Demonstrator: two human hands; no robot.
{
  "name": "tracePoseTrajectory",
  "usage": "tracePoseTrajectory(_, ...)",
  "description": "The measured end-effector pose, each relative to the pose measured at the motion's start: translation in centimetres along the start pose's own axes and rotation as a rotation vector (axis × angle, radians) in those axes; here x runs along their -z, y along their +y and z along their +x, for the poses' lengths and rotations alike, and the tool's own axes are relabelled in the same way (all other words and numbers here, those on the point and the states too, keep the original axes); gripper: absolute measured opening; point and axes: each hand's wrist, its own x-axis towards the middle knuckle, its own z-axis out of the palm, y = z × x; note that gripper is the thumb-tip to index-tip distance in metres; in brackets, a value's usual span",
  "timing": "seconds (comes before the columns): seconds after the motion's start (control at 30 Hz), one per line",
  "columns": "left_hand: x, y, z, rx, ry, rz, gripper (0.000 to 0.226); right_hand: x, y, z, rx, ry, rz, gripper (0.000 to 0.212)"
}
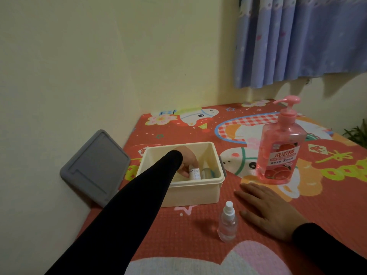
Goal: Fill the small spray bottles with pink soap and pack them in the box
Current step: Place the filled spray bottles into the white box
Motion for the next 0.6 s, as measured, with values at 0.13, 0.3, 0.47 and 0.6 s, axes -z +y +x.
tracePoseTrajectory(0.13,-0.3,-0.4,0.9,0.055,-0.026,0.014,0.022,0.1,-0.1,-0.1,-0.001,-0.003,0.005,0.095)
tracePoseTrajectory(0.3,-0.5,-0.4,1.3,0.067,-0.021,0.054,0.018,0.1,-0.1,-0.1,0.004,0.012,0.008,0.092)
tracePoseTrajectory(0.47,-0.2,-0.1,0.5,0.077,-0.002,0.028,0.039,0.0,0.0,-0.1,0.006,0.019,0.018,0.094)
tracePoseTrajectory(0.6,0.1,0.2,-0.2,-0.026,0.045,0.05,0.037,0.1,0.0,-0.2,0.007,0.018,0.017,0.094)
